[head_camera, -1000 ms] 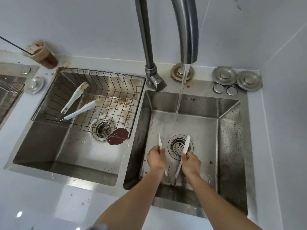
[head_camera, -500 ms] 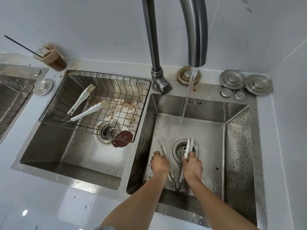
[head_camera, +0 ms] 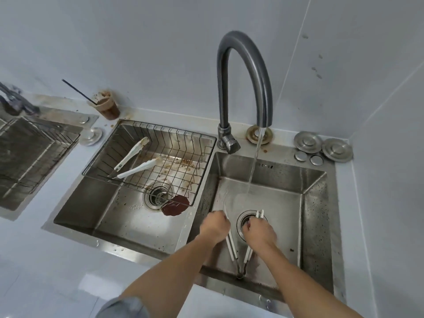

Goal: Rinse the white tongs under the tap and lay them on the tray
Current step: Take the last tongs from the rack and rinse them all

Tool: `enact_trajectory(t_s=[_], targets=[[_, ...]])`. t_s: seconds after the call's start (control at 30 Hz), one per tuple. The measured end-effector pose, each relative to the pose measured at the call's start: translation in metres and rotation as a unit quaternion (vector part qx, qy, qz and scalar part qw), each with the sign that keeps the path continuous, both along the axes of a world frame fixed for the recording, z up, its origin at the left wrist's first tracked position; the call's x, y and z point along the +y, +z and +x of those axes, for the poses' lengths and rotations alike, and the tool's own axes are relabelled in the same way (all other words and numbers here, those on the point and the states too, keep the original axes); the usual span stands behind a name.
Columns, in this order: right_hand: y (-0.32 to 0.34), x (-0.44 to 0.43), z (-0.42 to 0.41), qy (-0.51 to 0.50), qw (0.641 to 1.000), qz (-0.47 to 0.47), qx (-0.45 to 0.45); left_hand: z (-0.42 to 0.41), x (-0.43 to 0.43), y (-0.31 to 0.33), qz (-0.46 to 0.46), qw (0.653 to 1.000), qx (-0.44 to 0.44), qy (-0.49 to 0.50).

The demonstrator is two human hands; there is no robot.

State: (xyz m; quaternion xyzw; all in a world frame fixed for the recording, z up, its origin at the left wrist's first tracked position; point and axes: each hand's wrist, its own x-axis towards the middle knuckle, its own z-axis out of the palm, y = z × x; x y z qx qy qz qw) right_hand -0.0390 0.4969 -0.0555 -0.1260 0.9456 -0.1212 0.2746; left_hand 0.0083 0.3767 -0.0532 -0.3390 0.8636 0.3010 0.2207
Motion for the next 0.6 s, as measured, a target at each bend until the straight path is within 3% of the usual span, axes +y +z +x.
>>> enact_trajectory(t_s=[0.23,0.43,0.6], targets=[[0.056,-0.03,-0.017,0.106,0.99,-0.023,0.088,-0.009,-0.027,0.065,-0.137,0.968,0.048,-0.206],[0.092,-0.089,-0.007,0.19,0.971,-0.053,0.136,0.0,-0.078,0.104,-0.241,0.94,0.107,-0.216],[0.103,-0.15,0.008,0.218,0.957,-0.069,0.18,0.021,-0.15,0.104,-0.278,0.934,0.097,-0.202]])
